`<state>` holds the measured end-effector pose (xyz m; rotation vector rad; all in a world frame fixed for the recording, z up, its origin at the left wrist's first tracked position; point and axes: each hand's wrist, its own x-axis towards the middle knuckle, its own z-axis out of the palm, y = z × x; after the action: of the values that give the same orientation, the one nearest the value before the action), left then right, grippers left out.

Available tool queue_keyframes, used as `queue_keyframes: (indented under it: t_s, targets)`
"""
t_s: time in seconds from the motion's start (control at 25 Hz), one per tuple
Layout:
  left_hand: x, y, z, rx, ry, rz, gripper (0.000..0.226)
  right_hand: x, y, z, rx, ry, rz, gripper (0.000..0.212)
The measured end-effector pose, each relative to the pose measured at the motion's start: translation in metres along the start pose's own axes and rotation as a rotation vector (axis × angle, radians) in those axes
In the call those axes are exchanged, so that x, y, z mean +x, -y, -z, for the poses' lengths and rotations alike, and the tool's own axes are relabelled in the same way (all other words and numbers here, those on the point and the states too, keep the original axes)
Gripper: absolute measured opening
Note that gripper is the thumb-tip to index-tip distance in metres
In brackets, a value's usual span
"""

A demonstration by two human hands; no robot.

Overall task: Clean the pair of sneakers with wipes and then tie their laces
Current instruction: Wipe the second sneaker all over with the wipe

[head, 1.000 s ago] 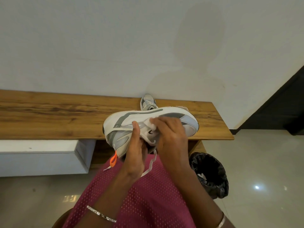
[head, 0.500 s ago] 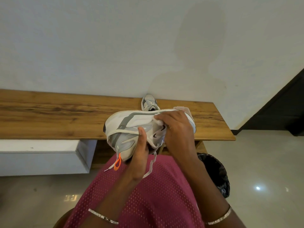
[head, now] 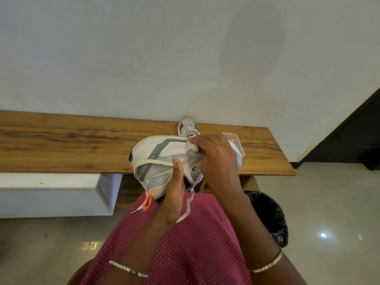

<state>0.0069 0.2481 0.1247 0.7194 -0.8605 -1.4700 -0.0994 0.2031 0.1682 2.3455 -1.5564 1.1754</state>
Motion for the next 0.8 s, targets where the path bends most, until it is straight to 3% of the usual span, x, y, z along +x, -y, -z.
queue_keyframes:
  t_s: [0.2,0.32,0.44,0.56,0.68,0.8]
  targets:
    - [-0.001,-0.002,0.000,0.108,0.022,0.036,0.111,0.009,-0.028,0.007,-0.104,-0.016,-0.219,0.038]
    - [-0.002,-0.003,-0.007,0.138,0.062,0.017,0.084,0.010,0.003,0.000,-0.012,-0.007,-0.155,0.035]
    - [-0.002,0.001,-0.003,0.100,-0.036,-0.034,0.063,0.008,0.028,-0.001,0.128,0.027,-0.032,0.032]
    - [0.000,0.002,0.002,0.107,-0.020,-0.044,0.045,0.012,0.026,-0.001,0.177,0.064,0.045,0.033]
    - [0.003,-0.001,-0.001,0.088,0.015,-0.014,0.063,0.008,0.002,-0.001,0.102,0.056,0.046,0.034]
    - [0.004,-0.002,-0.002,0.031,0.020,0.010,0.075,0.003,-0.022,0.005,-0.021,0.019,-0.067,0.037]
